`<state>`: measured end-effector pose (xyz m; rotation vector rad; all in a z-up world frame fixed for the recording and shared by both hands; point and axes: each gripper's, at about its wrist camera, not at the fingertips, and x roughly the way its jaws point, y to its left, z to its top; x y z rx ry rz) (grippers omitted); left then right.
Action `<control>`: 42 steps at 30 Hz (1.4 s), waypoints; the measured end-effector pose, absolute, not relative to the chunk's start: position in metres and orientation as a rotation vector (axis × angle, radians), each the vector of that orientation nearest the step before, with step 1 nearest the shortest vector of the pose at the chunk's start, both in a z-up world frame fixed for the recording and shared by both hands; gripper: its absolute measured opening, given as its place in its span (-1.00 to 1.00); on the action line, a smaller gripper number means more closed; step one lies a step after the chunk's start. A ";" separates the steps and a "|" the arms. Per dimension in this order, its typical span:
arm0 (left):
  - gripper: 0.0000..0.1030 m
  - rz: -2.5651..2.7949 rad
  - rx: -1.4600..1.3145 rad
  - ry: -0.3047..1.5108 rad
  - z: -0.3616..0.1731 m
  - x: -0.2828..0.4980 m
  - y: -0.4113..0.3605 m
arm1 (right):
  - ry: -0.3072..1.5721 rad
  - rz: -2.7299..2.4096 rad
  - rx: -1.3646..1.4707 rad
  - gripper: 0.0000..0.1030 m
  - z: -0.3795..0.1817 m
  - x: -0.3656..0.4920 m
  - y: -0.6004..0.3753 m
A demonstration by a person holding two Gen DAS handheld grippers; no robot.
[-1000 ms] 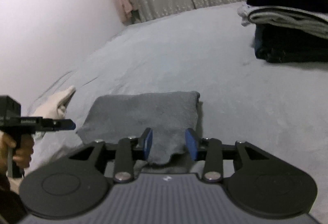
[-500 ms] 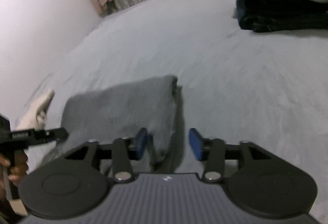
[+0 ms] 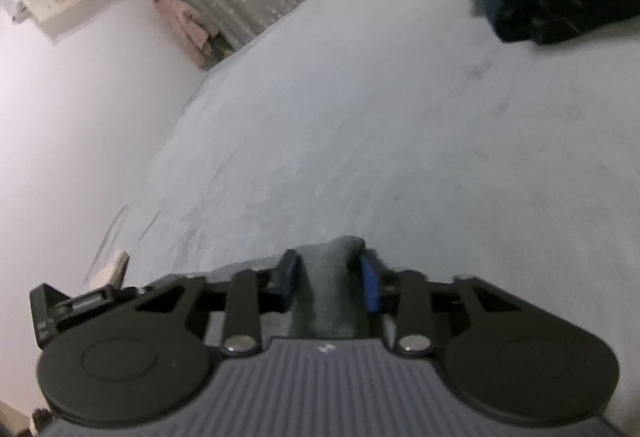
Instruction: Fold clothes
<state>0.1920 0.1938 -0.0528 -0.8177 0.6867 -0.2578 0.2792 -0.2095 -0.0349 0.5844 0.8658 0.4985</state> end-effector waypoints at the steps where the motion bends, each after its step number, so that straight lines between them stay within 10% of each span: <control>1: -0.68 -0.254 -0.816 0.678 -0.052 0.193 0.195 | 0.860 0.502 0.596 -0.60 -0.035 0.281 -0.211; 21: -0.68 -0.428 -0.592 0.442 0.050 0.081 0.163 | 0.547 0.624 0.424 -0.61 0.059 0.161 -0.240; 32: -0.64 -0.573 -0.392 0.753 0.011 -0.018 0.132 | 0.755 0.676 0.124 -0.60 0.044 0.036 -0.251; 42: 0.14 -0.452 -0.477 0.859 0.009 -0.024 0.145 | 0.831 0.665 0.196 0.00 0.043 0.009 -0.264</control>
